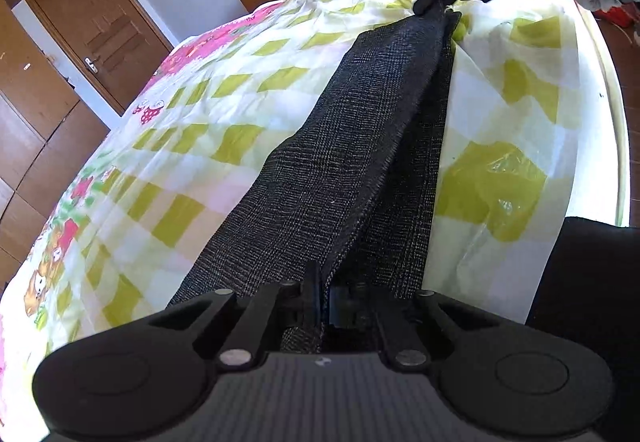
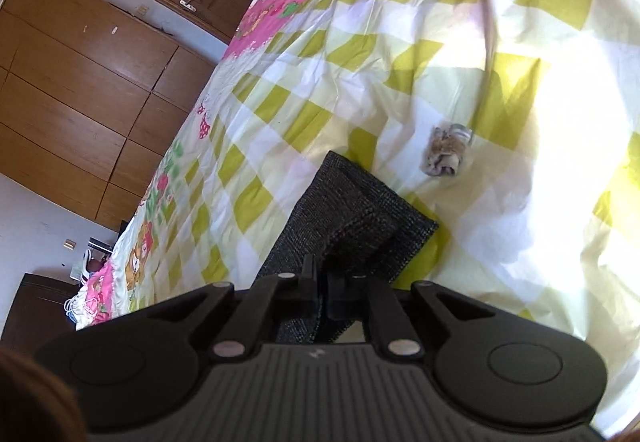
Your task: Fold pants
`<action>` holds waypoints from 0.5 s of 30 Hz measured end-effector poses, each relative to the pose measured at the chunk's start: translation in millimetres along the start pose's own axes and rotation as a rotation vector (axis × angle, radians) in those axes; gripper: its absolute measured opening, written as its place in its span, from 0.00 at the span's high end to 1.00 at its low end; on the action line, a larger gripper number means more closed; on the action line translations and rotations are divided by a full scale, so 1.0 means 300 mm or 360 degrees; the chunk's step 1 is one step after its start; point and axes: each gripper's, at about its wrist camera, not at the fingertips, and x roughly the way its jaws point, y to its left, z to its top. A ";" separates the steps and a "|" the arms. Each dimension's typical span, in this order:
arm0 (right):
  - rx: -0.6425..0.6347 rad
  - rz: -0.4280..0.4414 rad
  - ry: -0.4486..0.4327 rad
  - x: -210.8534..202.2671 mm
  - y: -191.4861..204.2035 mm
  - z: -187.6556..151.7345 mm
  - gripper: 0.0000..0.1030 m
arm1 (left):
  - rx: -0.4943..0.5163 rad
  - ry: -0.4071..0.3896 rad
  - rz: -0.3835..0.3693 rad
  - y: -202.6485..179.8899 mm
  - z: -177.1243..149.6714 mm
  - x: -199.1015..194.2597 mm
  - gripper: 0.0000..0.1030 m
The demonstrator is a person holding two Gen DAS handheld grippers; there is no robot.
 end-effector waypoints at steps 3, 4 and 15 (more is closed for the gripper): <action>0.0030 0.0028 -0.0017 0.009 -0.003 0.018 0.91 | 0.0013 0.0001 0.0002 -0.013 0.003 -0.001 0.81; 0.0030 0.0028 -0.0017 0.009 -0.003 0.018 0.91 | 0.0012 -0.0002 -0.0004 -0.011 0.002 -0.003 0.81; -0.0352 0.0213 -0.0268 -0.091 0.175 0.012 0.97 | 0.0001 -0.0014 -0.0037 -0.018 0.001 0.006 0.80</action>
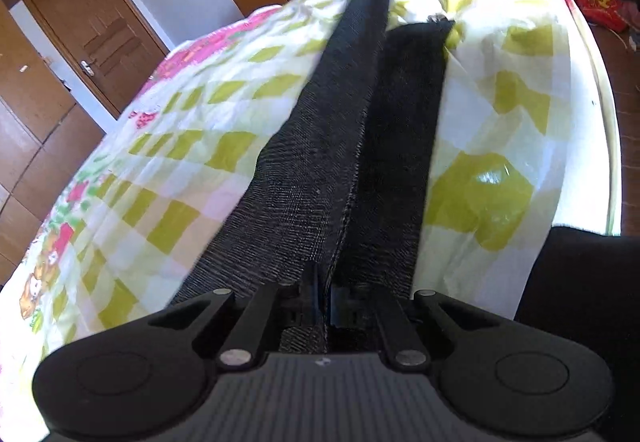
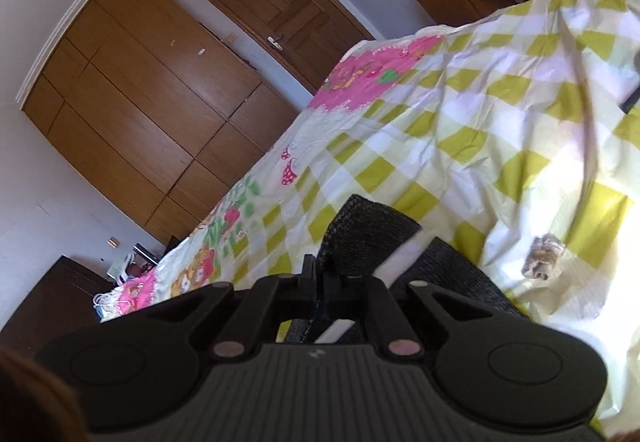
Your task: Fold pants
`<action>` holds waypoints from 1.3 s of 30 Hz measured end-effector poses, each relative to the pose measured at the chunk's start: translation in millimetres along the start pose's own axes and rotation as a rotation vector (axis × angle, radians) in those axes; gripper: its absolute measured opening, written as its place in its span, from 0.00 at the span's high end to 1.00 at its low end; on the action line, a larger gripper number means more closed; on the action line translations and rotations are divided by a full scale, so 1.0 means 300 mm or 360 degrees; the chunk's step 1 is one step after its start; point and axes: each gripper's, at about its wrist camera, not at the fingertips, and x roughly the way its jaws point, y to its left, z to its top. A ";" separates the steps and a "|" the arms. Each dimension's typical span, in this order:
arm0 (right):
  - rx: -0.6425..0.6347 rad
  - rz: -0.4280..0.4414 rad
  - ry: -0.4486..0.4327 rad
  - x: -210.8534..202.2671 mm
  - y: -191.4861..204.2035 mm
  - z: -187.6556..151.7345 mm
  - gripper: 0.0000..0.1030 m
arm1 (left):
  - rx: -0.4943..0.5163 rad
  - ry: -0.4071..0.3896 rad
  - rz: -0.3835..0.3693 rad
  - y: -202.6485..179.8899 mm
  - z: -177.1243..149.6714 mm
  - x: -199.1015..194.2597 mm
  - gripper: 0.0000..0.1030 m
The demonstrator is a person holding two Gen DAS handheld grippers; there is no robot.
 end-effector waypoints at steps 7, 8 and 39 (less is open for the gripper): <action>0.0308 -0.0282 0.0184 0.050 -0.239 -0.088 0.91 | 0.0026 0.0009 -0.0036 0.000 0.000 0.001 0.82; 0.0308 -0.0287 0.0174 0.038 -0.236 -0.086 0.90 | 0.0026 0.0011 -0.0036 0.000 0.001 0.000 0.82; 0.0667 -0.0174 0.0261 0.050 -0.294 -0.154 0.56 | -0.0233 -0.0066 -0.0073 0.023 -0.024 -0.049 0.75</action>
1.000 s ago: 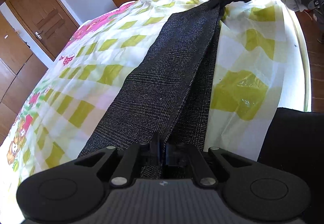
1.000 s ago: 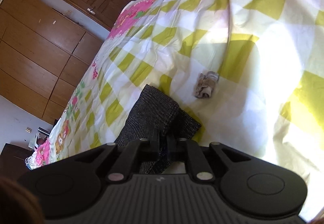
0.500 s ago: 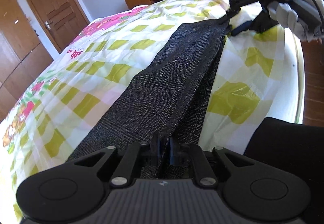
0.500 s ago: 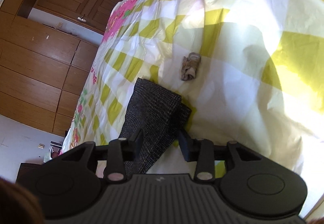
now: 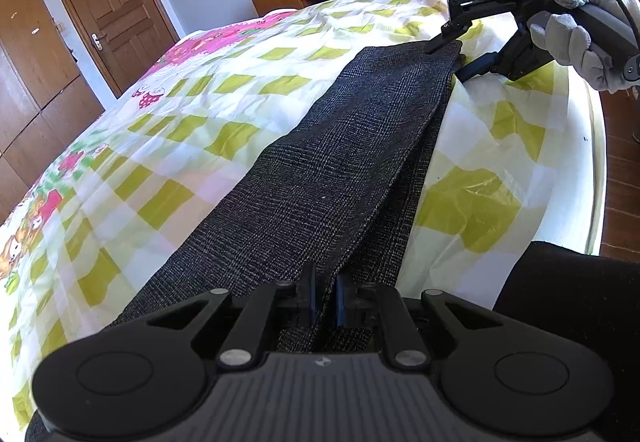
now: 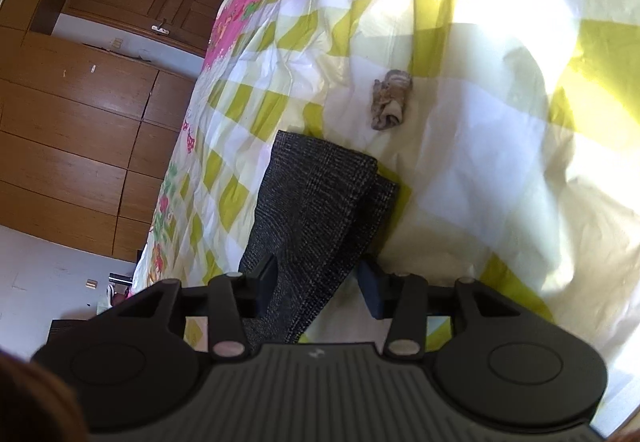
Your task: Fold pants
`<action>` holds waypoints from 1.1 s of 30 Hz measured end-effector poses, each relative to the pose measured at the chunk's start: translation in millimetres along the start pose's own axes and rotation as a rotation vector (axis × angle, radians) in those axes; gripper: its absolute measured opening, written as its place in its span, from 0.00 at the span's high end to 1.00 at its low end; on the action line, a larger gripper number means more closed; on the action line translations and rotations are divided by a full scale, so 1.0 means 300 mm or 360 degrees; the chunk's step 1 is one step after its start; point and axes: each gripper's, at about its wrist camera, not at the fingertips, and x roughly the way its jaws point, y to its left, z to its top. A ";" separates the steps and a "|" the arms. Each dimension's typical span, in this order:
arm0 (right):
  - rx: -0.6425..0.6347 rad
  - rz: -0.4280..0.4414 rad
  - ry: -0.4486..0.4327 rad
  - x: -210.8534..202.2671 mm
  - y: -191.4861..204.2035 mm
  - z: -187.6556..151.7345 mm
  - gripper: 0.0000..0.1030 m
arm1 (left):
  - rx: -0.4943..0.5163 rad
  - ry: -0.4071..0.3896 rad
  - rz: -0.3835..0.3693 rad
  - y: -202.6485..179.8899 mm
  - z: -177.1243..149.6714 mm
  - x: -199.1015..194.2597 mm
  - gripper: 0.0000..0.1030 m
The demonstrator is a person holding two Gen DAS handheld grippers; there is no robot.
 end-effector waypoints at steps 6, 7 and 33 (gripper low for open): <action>-0.0025 0.0034 -0.0049 0.026 0.025 0.020 0.74 | -0.0029 0.0017 -0.0033 0.011 0.003 0.000 0.75; -0.0066 0.0017 -0.0068 0.033 0.044 0.019 0.82 | -0.0027 0.0018 -0.0034 0.011 0.004 -0.003 0.75; -0.0423 -0.0304 -0.0227 -0.043 0.205 0.003 0.89 | -0.0450 -0.0021 -0.0143 0.151 -0.190 -0.197 0.75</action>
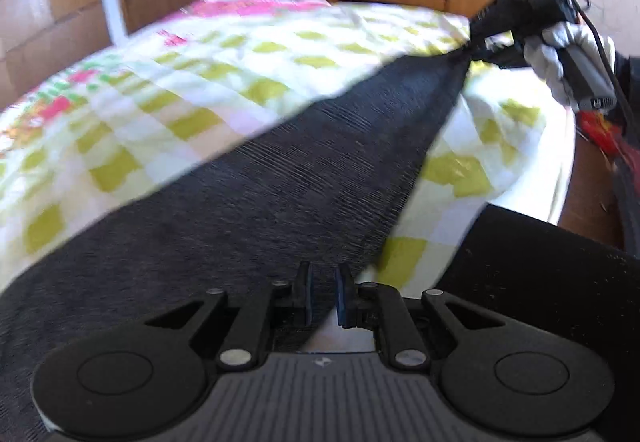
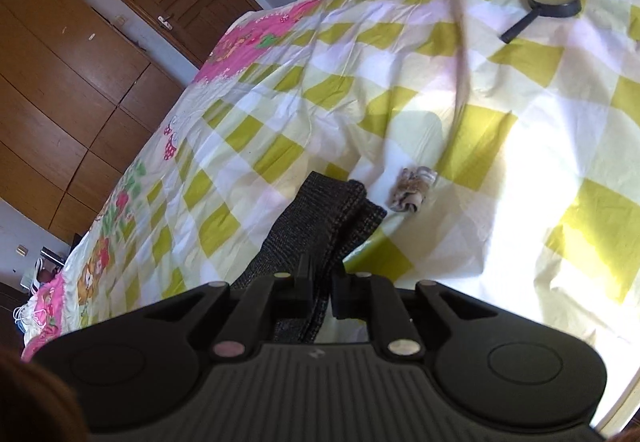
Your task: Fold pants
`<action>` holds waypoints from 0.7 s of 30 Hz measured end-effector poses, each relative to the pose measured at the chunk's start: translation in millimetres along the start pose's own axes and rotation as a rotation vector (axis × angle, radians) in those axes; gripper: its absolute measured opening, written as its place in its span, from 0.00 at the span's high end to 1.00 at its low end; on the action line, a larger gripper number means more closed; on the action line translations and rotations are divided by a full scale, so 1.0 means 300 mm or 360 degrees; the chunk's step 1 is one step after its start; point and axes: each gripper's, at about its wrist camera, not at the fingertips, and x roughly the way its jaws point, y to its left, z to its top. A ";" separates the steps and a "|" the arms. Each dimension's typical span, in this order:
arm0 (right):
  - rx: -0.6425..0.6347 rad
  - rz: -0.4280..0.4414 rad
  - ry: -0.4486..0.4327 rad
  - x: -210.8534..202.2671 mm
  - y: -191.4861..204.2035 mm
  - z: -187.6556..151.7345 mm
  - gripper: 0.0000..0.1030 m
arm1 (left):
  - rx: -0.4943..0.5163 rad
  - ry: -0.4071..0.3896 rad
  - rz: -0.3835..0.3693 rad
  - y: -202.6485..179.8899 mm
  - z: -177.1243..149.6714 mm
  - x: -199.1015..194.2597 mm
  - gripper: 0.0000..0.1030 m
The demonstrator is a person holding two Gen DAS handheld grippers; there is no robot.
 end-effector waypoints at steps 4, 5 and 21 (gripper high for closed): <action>-0.0068 -0.0021 -0.0026 0.052 0.039 -0.024 0.80 | -0.0079 -0.0078 0.0121 0.064 -0.022 -0.061 0.74; -0.0078 -0.0021 0.0003 0.078 0.046 -0.033 0.74 | -0.0090 -0.0079 0.0149 0.077 -0.031 -0.064 0.74; -0.0758 0.0439 -0.0111 -0.104 0.675 -0.218 0.92 | -0.0266 -0.0061 0.0367 0.273 -0.126 -0.169 0.67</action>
